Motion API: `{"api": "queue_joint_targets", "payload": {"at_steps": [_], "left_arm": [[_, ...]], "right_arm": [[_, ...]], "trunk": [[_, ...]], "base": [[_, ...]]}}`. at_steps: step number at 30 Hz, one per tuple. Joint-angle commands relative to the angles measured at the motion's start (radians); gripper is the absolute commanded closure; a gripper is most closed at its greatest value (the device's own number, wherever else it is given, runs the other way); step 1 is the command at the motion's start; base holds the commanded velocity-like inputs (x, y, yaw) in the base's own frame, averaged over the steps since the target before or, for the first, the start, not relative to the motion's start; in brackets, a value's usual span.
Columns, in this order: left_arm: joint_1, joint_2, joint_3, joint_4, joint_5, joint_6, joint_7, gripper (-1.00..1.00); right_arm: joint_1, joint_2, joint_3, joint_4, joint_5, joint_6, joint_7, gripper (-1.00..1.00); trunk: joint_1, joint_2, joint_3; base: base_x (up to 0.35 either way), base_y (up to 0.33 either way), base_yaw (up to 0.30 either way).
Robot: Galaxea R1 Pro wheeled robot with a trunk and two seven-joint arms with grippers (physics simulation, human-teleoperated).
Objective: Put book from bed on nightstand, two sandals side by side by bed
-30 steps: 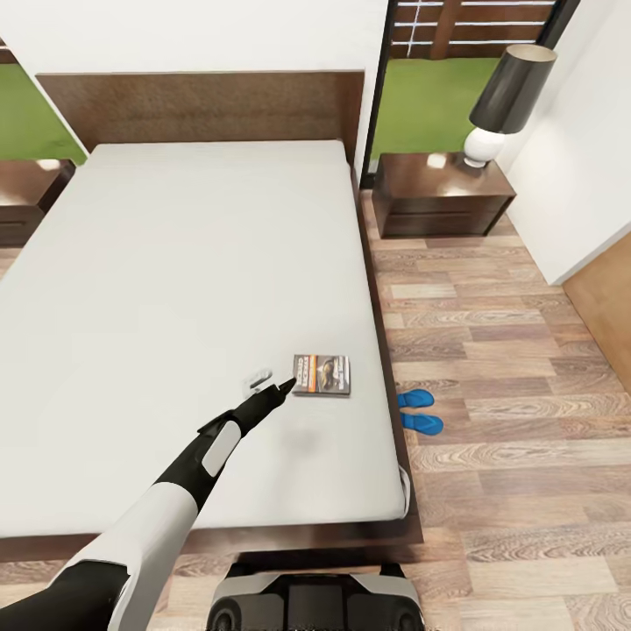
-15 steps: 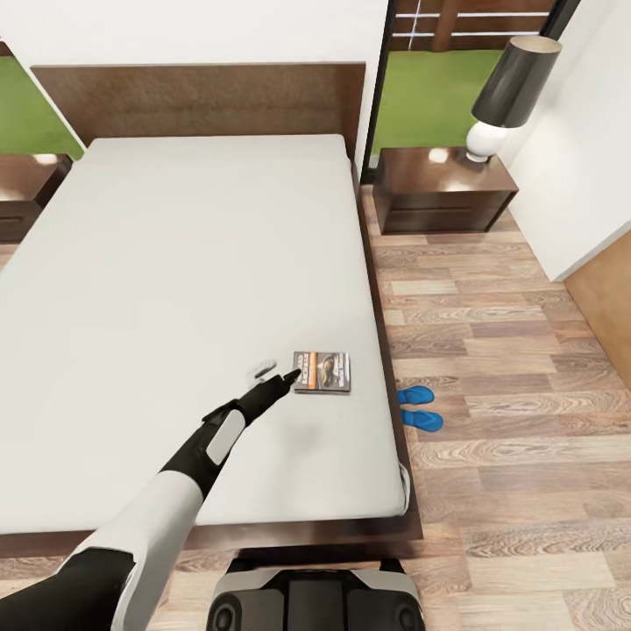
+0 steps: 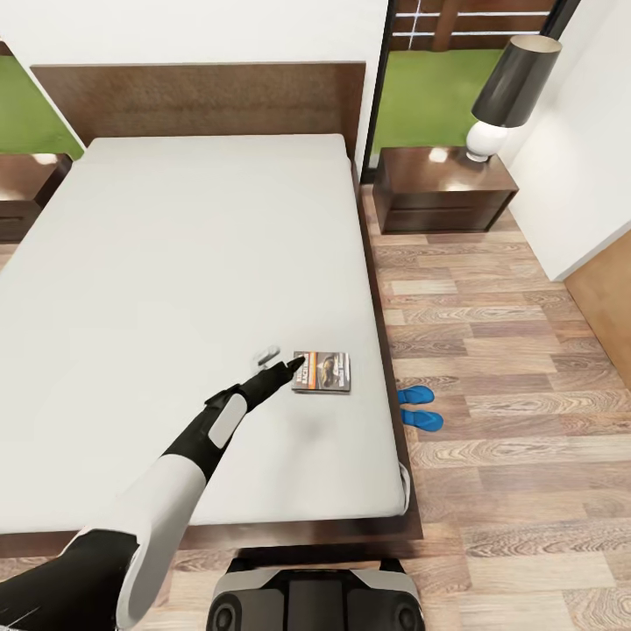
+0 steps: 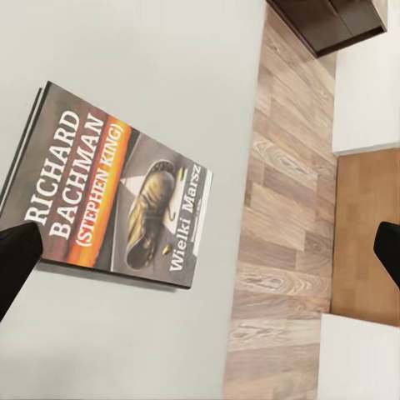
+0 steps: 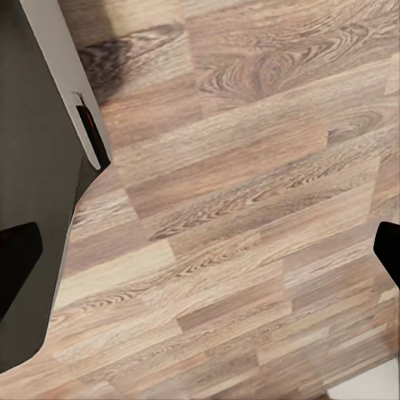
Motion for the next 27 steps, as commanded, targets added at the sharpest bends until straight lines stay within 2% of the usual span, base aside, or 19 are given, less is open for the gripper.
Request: {"api": "queue_joint_targets", "payload": {"at_steps": [1,22,27], "left_arm": [[-0.002,0.0,-0.001,-0.001,0.009,0.007,0.0,-1.0],[-0.016,0.005,-0.002,0.003,0.011,0.018,0.003,-1.0],[-0.03,0.006,-0.004,0.005,0.01,0.02,0.031,-1.0]], "right_arm": [[-0.001,0.0,-0.006,0.002,0.014,-0.004,-0.003,-1.0],[-0.001,0.001,0.003,0.003,0.03,-0.004,-0.003,-1.0],[-0.001,0.001,0.003,0.003,0.03,-0.004,-0.003,-1.0]], "trunk": [[0.001,-0.001,-0.001],[0.001,-0.001,-0.001],[0.001,-0.001,-0.001]], "base": [[0.0,0.0,0.0],[0.0,0.0,0.0],[0.0,0.0,0.0]]}}
